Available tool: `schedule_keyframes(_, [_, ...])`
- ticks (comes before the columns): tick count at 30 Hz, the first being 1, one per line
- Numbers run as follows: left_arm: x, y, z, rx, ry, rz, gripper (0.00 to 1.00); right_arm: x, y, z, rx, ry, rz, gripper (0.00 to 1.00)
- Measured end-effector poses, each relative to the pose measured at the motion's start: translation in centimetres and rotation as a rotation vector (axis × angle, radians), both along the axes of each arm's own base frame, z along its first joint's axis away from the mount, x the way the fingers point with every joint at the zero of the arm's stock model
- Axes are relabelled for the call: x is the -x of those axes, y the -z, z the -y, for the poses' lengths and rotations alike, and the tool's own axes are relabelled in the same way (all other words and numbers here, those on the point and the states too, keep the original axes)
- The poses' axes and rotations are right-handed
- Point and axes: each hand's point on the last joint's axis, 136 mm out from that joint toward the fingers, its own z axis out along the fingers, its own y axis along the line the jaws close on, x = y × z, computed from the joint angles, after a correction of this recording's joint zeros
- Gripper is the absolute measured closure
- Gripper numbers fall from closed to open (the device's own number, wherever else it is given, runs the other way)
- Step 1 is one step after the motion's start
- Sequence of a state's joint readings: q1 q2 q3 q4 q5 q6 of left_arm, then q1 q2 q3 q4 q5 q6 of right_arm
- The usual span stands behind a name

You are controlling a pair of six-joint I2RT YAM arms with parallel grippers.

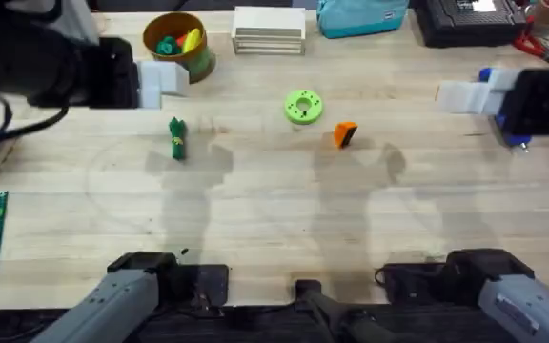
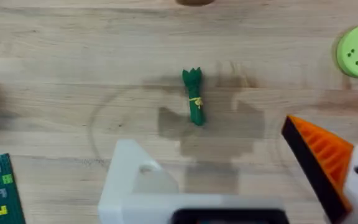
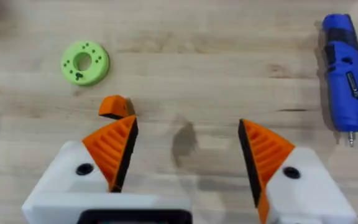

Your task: Pick up the gripper from the table and insert it into the empty holder that is missing its gripper. Then pick up a screw, insert it into the mounting hole, and use the screwdriver to tighten it. Finally, clean up the table by picking up the vegetable and placing it into the bucket.

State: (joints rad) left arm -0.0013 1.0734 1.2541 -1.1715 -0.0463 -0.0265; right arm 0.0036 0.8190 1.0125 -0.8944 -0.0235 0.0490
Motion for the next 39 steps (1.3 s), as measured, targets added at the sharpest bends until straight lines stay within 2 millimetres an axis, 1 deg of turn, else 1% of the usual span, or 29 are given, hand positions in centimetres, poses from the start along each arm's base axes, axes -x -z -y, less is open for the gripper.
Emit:
schedule_keyframes(3, [-0.9,0.5,0.0,0.000,-0.002,-0.033,0.013,-0.8,-0.3,0.0,0.000,0.000,-0.081,0.064])
schedule_keyframes(5, [-1.3,1.0,0.0,-0.001,-0.002,-0.047,0.013,-1.7,-0.3,0.0,0.000,0.000,-0.104,0.064])
schedule_keyframes(8, [-1.7,1.7,-0.1,-0.002,-0.004,-0.076,0.007,-2.7,0.3,0.0,0.000,0.000,-0.137,0.063])
schedule_keyframes(10, [-1.7,2.4,-0.3,0.000,-0.013,-0.109,0.022,-2.9,0.9,0.0,0.001,0.000,-0.163,0.063])
schedule_keyframes(12, [-1.8,3.2,-0.7,0.002,-0.030,-0.145,0.015,-3.1,1.3,0.0,0.001,0.000,-0.179,0.063])
schedule_keyframes(13, [-2.5,4.8,-1.6,0.007,-0.065,-0.199,0.015,-3.2,1.5,0.0,0.001,0.000,-0.185,0.063])
schedule_keyframes(15, [-3.4,6.0,-2.2,0.011,-0.083,-0.225,0.015,-3.2,1.5,0.0,0.001,0.000,-0.184,0.063])
schedule_keyframes(17, [-4.2,7.7,-2.6,0.018,-0.095,-0.252,0.015,-3.2,1.5,0.0,0.001,0.000,-0.185,0.063])
schedule_keyframes(18, [-4.9,10.5,-2.7,0.030,-0.098,-0.297,0.015,-3.2,1.5,0.0,0.001,0.000,-0.185,0.063])
schedule_keyframes(20, [-5.3,12.4,-2.6,0.041,-0.094,-0.322,0.015,-3.2,1.5,0.0,0.001,0.000,-0.185,0.063])
schedule_keyframes(21, [-5.0,14.9,-2.5,0.047,-0.092,-0.370,0.015,-3.2,1.5,0.0,0.001,0.000,-0.185,0.063])
schedule_keyframes(25, [-5.1,17.1,-2.4,0.051,-0.091,-0.397,0.015,-3.2,1.5,0.0,0.001,0.000,-0.185,0.063])
schedule_keyframes(29, [-5.2,18.9,-2.4,0.055,-0.090,-0.419,0.015,-3.2,1.5,0.0,0.001,0.000,-0.185,0.062])
schedule_keyframes(30, [-4.6,20.2,-2.3,0.058,-0.090,-0.464,0.016,-3.2,1.5,0.0,0.001,0.000,-0.185,0.063])
schedule_keyframes(33, [-4.2,21.0,-2.3,0.058,-0.086,-0.496,0.015,-3.2,1.5,0.0,0.001,0.000,-0.185,0.063])
schedule_keyframes(39, [-4.0,21.3,-2.6,0.098,-0.093,-0.495,0.012,-3.2,1.5,0.0,0.001,0.000,-0.185,0.063])
